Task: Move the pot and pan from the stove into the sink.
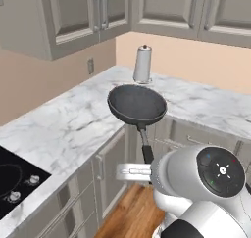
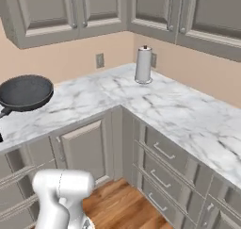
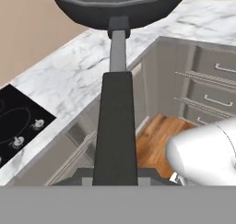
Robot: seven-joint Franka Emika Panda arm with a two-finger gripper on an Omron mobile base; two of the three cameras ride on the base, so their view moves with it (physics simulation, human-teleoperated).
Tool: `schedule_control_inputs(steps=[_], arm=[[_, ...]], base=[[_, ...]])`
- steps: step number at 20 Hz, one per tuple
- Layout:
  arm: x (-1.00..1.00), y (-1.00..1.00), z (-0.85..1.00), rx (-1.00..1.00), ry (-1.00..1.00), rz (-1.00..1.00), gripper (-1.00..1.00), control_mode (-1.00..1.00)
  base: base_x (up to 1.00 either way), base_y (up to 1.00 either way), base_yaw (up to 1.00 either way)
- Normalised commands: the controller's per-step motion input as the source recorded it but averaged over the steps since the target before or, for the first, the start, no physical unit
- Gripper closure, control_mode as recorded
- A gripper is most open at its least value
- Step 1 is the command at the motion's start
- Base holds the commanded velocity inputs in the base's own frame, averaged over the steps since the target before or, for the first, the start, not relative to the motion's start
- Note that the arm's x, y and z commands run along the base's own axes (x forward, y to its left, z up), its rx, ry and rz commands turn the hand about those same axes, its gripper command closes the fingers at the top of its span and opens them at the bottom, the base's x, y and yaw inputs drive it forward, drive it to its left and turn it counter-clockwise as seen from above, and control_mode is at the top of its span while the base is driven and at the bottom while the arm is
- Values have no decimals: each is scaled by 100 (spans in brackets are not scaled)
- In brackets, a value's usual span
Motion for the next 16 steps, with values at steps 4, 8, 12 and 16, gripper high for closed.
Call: schedule_control_inputs(steps=[4,8,12,16], arm=[[0,0,0,0,0,0,100,100],[0,0,0,0,0,0,100,100],[0,0,0,0,0,0,100,100],[0,0,0,0,0,0,100,100]], base=[[0,-3,-50],[0,-2,-50],[0,-2,-50],[0,-3,-50]])
